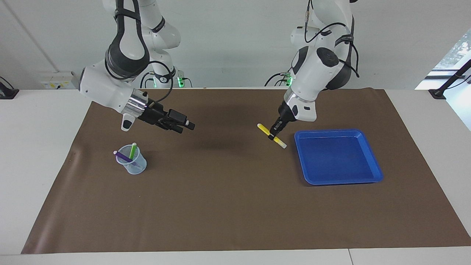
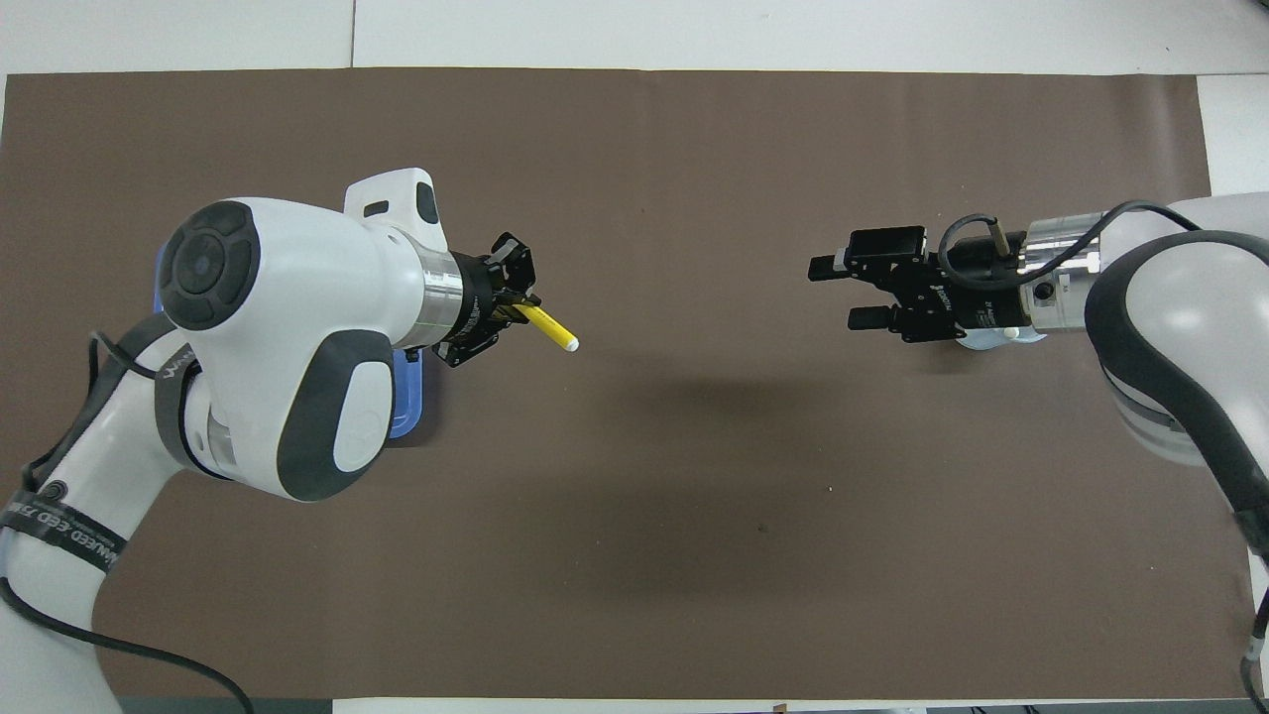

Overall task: Transfer and insert pens with both arms
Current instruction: 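Lift the yellow pen toward the right gripper while the right gripper approaches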

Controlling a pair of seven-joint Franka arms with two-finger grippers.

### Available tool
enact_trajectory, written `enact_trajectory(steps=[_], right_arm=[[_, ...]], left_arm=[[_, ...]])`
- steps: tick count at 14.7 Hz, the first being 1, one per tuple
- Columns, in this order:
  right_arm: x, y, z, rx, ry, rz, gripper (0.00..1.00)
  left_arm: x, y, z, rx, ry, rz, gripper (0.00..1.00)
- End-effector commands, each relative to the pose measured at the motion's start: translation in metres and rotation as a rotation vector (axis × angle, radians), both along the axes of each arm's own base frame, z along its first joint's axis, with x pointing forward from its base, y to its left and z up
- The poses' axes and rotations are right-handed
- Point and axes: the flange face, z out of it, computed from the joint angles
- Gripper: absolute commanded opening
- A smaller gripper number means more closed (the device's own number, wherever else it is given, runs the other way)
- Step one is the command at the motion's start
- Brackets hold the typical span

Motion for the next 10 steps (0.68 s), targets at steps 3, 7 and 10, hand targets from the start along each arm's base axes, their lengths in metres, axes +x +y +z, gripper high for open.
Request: enact_trajectory(steps=[3,7,10], right_arm=[[-0.028,0.032,-0.005,0.118,0.024,-0.117,1.00],[-0.029,0.035,-0.005,0.122,0.032,-0.108,0.93],[-0.032,0.044,-0.004,0.123,0.036,-0.092,0.74]], left_arm=[[-0.012,-0.059,0.006,-0.173,-0.016,0.246,0.00],[-0.029,-0.086,0.006,-0.205,0.001,0.283,0.00],[-0.034,-0.099,0.005,-0.242,-0.003,0.332,0.00]])
